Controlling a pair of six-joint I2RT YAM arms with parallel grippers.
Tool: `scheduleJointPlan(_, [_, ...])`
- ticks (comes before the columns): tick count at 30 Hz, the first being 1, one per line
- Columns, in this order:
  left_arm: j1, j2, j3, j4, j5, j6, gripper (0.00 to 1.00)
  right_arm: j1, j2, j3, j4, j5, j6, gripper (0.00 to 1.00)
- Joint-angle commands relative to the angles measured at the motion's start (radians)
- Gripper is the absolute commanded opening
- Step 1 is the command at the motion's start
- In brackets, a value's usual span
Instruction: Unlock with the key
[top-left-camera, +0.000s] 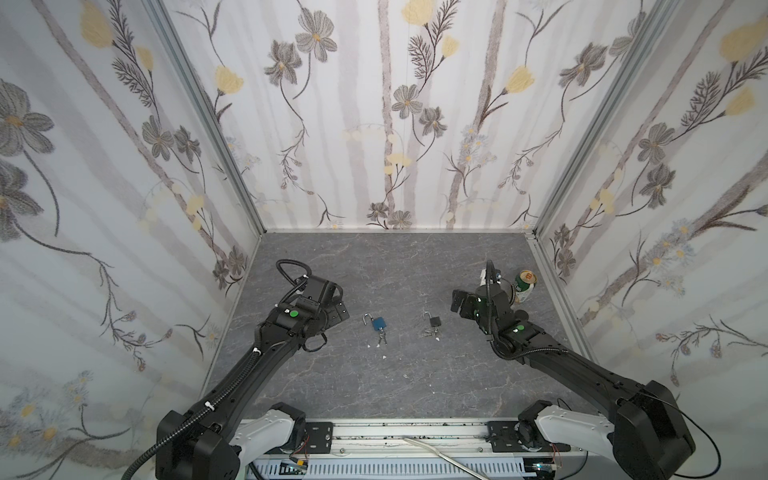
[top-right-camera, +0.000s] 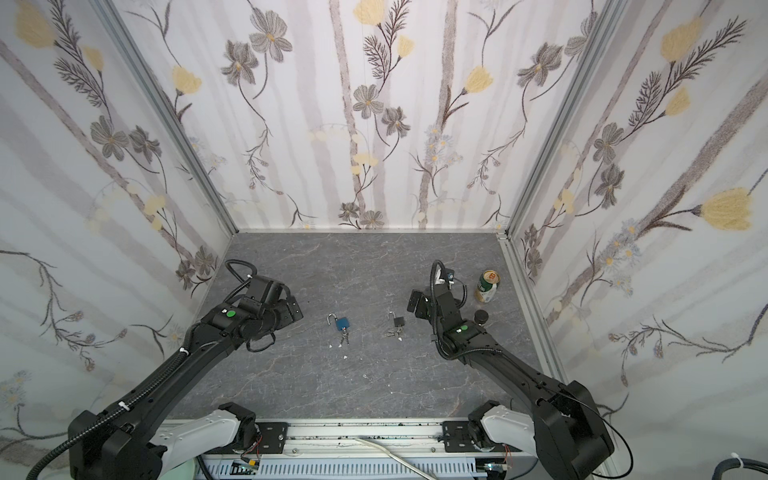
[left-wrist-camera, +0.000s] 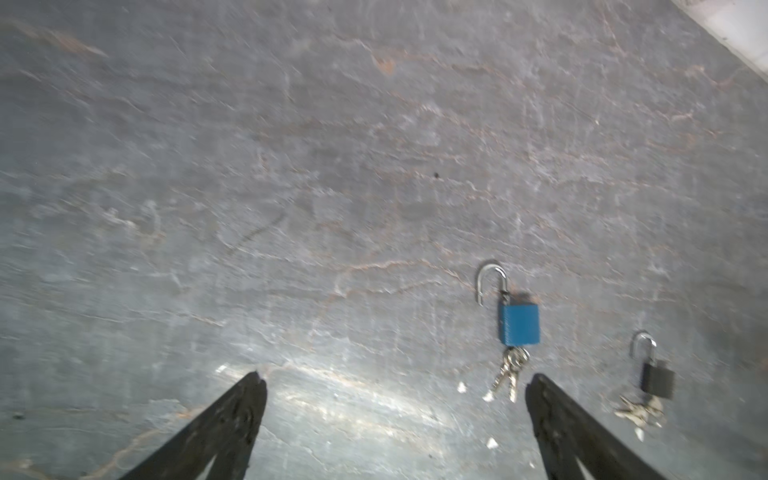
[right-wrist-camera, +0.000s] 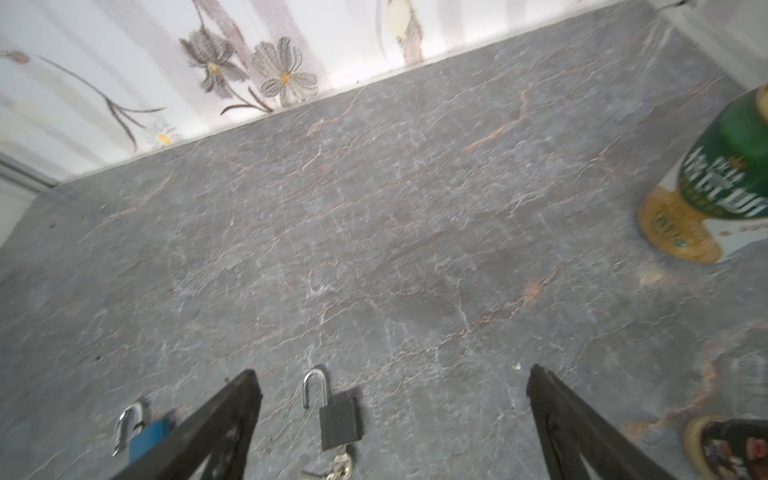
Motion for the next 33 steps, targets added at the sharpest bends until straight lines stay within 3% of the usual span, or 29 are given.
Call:
scheduleJointPlan(1, [0.005, -0.048, -0.041, 0.095, -0.185, 0.169, 1.0, 0.007, 0.013, 0.032, -0.02, 0.205, -0.047, 1.0])
scheduleJointPlan(7, [0.014, -0.212, -0.245, 0.478, -0.415, 0.427, 1.0, 0.012, 0.015, -0.014, 0.193, 0.409, -0.23, 1.0])
scheduleJointPlan(10, [0.06, -0.246, -0.313, 0.615, -0.429, 0.513, 1.0, 0.018, 0.036, -0.065, 0.341, 0.535, -0.344, 1.0])
scheduleJointPlan(15, [0.181, -0.156, -0.328, 0.687, -0.346, 0.54, 1.0, 0.01, 0.07, -0.152, 0.603, 0.635, -0.514, 1.0])
scheduleJointPlan(20, [0.29, 0.007, -0.369, 0.833, -0.268, 0.452, 1.0, -0.023, 0.071, -0.152, 0.623, 0.629, -0.526, 1.0])
scheduleJointPlan(27, [0.321, 0.279, -0.445, 1.241, -0.298, 0.529, 1.0, -0.102, 0.072, -0.222, 0.674, 0.607, -0.531, 1.0])
scheduleJointPlan(29, [0.324, 0.317, -0.44, 1.308, -0.298, 0.54, 1.0, -0.125, 0.074, -0.284, 0.745, 0.588, -0.52, 1.0])
scheduleJointPlan(31, [0.327, 0.35, -0.485, 1.482, -0.27, 0.577, 1.0, -0.152, 0.08, -0.361, 0.918, 0.538, -0.554, 1.0])
scheduleJointPlan(33, [0.34, 0.399, -0.523, 1.608, -0.263, 0.581, 1.0, -0.158, 0.051, -0.391, 0.96, 0.507, -0.56, 1.0])
